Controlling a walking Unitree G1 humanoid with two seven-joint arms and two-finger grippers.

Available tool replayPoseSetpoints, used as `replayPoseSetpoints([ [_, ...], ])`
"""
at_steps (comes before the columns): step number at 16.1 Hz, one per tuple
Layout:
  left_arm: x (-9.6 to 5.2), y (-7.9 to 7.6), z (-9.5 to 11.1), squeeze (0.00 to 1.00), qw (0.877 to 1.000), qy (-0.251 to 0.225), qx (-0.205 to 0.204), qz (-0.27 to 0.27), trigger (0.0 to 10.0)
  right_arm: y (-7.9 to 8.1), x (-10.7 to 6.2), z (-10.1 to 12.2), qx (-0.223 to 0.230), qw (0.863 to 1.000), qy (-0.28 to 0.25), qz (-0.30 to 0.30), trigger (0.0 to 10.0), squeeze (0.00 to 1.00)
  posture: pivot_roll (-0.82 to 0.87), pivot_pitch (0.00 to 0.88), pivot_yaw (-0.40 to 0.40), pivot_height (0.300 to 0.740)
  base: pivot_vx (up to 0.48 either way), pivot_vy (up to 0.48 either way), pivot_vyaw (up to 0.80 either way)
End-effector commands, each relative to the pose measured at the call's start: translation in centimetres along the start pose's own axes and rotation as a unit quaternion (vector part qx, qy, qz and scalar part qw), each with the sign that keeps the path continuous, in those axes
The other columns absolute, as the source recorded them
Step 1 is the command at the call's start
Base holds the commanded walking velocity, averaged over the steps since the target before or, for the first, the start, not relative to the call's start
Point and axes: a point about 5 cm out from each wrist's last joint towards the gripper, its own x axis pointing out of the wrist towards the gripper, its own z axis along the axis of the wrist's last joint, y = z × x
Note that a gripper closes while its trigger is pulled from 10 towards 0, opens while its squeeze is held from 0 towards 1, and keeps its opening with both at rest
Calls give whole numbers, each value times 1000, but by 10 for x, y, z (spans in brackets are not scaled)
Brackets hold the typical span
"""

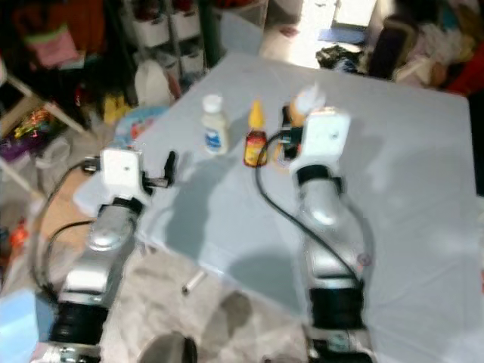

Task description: Restocking fridge

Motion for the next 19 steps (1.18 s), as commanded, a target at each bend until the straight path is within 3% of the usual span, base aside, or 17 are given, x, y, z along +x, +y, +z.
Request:
replayPoseSetpoints([
  [1,1,-6,8,0,1000,-12,-1,-9,10000,-3,-1,7,5,1000,-8,-4,10000,0,-84,0,49,740,-247,0,800],
  [5,1,-6,10,0,1000,-11,-2,-8,10000,-5,1,4,12,1000,5,2,10000,0,-63,0,29,740,-255,0,800],
  [11,-14,0,4,0,1000,2,7,11,10000,-6,-5,-13,26,999,43,16,10000,0,13,0,-16,740,-128,0,800],
  [16,-33,34,0,0,994,12,21,107,10000,11,7,-20,35,996,46,67,10000,0,109,0,-79,740,0,0,800],
  [19,-41,42,-4,0,990,22,42,135,10000,15,12,-20,43,996,40,73,10000,0,119,0,-68,740,0,0,800],
])
